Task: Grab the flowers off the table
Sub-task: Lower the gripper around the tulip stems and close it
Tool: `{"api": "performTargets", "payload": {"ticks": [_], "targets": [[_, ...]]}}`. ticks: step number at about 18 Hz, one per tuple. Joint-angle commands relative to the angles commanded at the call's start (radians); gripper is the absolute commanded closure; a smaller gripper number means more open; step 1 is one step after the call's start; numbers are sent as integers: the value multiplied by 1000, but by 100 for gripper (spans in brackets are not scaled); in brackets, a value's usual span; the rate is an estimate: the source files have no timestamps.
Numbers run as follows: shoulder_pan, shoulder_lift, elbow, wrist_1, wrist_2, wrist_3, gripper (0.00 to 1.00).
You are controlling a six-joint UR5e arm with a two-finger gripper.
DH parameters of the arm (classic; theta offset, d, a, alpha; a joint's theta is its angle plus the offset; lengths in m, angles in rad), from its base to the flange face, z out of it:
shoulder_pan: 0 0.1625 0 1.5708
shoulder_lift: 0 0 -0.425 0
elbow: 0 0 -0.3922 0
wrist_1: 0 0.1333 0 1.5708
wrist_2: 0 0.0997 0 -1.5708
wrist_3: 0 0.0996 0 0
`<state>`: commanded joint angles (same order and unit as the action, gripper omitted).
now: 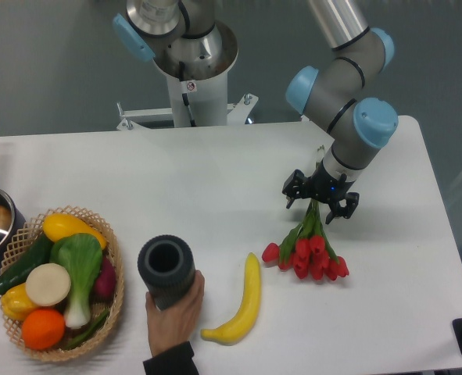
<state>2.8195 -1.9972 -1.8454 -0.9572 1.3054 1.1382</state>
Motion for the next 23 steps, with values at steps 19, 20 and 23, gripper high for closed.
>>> {"api": "performTargets", "payload": {"ticks": [19, 20, 23], "targets": [[9, 3, 15, -8, -15, 0, 64], [11, 5, 15, -9, -15, -2, 64], [11, 9, 15, -11, -17, -2, 64]]}}
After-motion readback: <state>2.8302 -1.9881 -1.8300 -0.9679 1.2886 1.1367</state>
